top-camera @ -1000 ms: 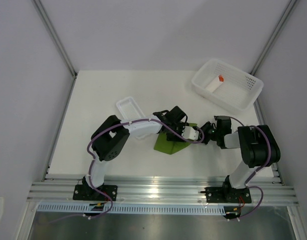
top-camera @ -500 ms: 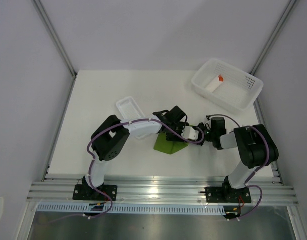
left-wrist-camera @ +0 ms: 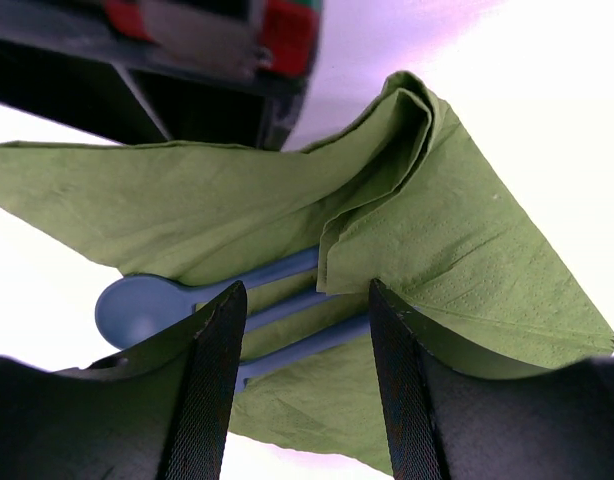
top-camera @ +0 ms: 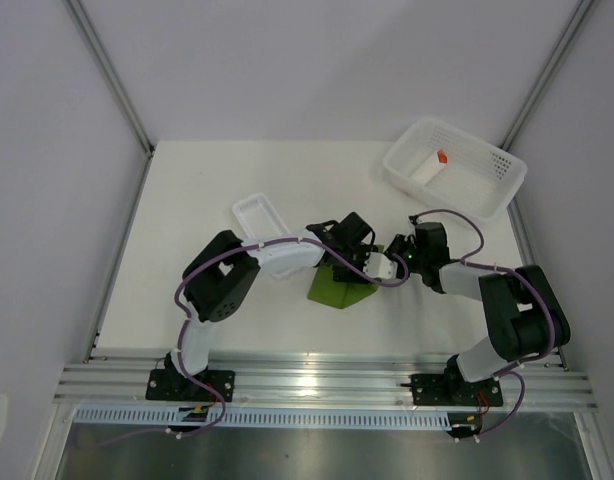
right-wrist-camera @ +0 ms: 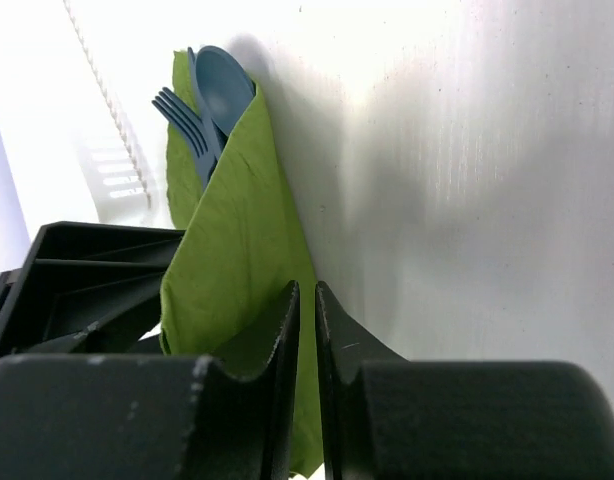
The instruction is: Place the utensils on the paper napkin and roll it up
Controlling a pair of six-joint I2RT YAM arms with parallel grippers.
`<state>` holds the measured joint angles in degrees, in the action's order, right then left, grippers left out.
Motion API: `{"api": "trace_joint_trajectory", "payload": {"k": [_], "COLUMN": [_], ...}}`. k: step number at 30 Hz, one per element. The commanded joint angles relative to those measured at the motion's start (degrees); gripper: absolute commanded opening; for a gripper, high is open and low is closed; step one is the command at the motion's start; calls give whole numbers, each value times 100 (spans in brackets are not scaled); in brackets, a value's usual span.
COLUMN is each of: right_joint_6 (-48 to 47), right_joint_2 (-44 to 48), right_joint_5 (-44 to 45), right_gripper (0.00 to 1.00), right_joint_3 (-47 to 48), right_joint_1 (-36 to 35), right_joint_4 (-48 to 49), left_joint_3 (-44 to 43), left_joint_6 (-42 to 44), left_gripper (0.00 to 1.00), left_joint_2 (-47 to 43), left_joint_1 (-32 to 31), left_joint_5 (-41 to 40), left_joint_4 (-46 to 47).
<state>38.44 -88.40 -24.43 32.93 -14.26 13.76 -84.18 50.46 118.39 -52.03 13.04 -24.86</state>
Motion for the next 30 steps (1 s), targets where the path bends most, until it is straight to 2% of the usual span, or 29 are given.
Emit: {"api": "trace_joint_trajectory", "payload": {"k": [1,10,20,30], "right_joint_6": [-302,-161,-205,-345], "right_joint_2": [34,-2,33,-134], "right_joint_5": [281,52,298,430], "right_gripper": [14,11,10,9], "right_joint_3": [153,100,-129,-120], "right_joint_1": [-147,-428,-604,-604], "right_joint_4": [-76,259,162,118], "left_joint_3": [-125,-134,-134,-274], "left_joint_6": [-10,-18,-273,-545], "left_gripper": [56,56,57,66], "left_joint_2": [62,62,-132,-474], "left_joint_1": [-44,-44,70,228], "left_joint_5": [6,6,67,304], "left_joint_4": [69,69,96,-414]}}
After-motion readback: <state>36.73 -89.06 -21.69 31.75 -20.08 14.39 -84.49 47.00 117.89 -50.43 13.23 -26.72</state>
